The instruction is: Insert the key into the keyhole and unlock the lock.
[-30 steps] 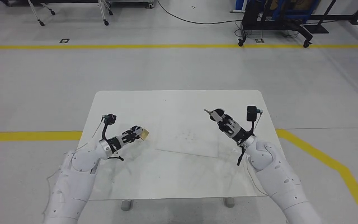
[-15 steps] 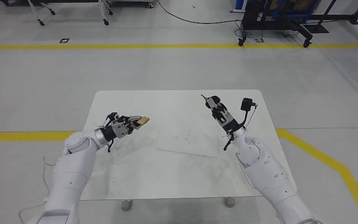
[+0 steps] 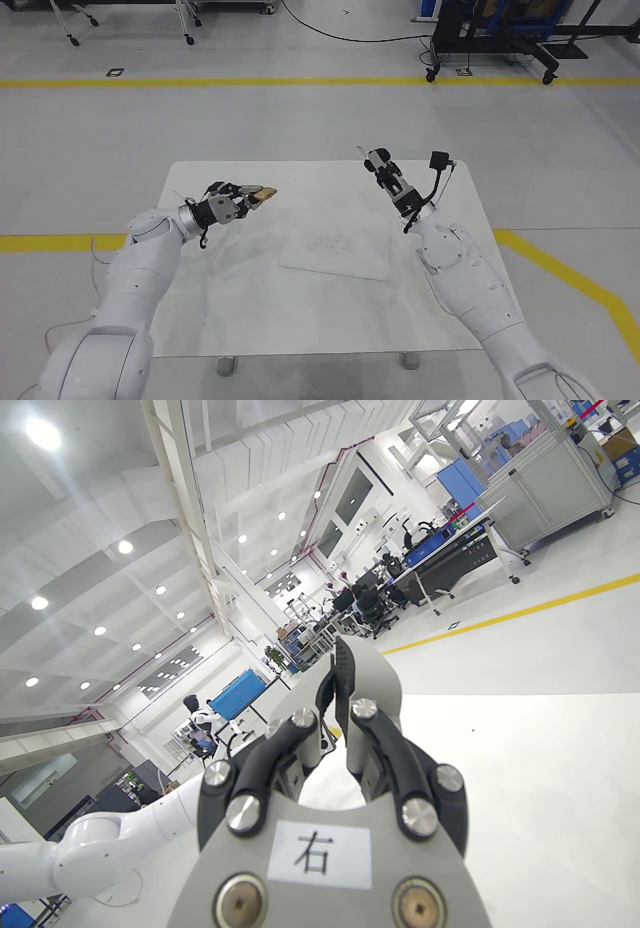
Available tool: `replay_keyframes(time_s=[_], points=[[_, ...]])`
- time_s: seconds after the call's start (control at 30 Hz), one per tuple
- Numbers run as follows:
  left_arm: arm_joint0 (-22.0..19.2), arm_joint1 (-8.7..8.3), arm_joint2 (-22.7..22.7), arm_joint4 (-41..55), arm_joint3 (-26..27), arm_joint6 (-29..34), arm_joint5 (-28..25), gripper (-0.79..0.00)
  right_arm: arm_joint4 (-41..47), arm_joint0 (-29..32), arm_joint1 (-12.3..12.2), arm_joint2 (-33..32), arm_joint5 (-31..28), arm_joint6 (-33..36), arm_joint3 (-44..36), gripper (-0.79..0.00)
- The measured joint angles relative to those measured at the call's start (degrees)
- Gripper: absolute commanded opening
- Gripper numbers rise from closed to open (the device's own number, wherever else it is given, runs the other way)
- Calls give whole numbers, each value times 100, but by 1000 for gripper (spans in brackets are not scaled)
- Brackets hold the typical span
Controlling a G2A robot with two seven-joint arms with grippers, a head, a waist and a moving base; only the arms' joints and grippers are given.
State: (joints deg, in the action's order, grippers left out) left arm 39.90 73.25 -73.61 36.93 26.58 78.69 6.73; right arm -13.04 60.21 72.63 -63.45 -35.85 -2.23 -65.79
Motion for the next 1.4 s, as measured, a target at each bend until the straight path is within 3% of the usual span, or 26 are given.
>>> replay_keyframes(time_s=[0.13, 0.3, 0.4, 0.77, 0.97, 1.17, 1.27, 1.4], points=[[75, -2, 6, -45, 85, -97, -105, -785, 22, 11, 6, 16, 1, 20, -23, -785], [536, -101, -162, -277, 1022, -416, -1647, -785, 1111, -106, 102, 177, 251, 695, -334, -785], [769, -165, -277, -358, 1355, -619, -2010, -785, 1969, -270, 182, 277, 465, 1060, -354, -785], [1195, -258, -421, -600, 2079, -1367, -2299, -785, 2972, -960, 468, 931, 1974, 2309, 319, -785], [1324, -280, -454, -700, 2301, -1783, -2407, -785, 3173, -897, 505, 990, 2470, 2780, 347, -785], [1395, -299, -411, -876, 2459, -1895, -2524, -785, 3573, -736, 543, 996, 3364, 2967, 99, -785], [1434, -303, -379, -961, 2513, -1983, -2568, -785, 3714, -680, 601, 1094, 3517, 2864, -2, -785], [1454, -303, -350, -899, 2533, -1998, -2459, -785, 3810, -655, 686, 1202, 3263, 2696, 15, -785]])
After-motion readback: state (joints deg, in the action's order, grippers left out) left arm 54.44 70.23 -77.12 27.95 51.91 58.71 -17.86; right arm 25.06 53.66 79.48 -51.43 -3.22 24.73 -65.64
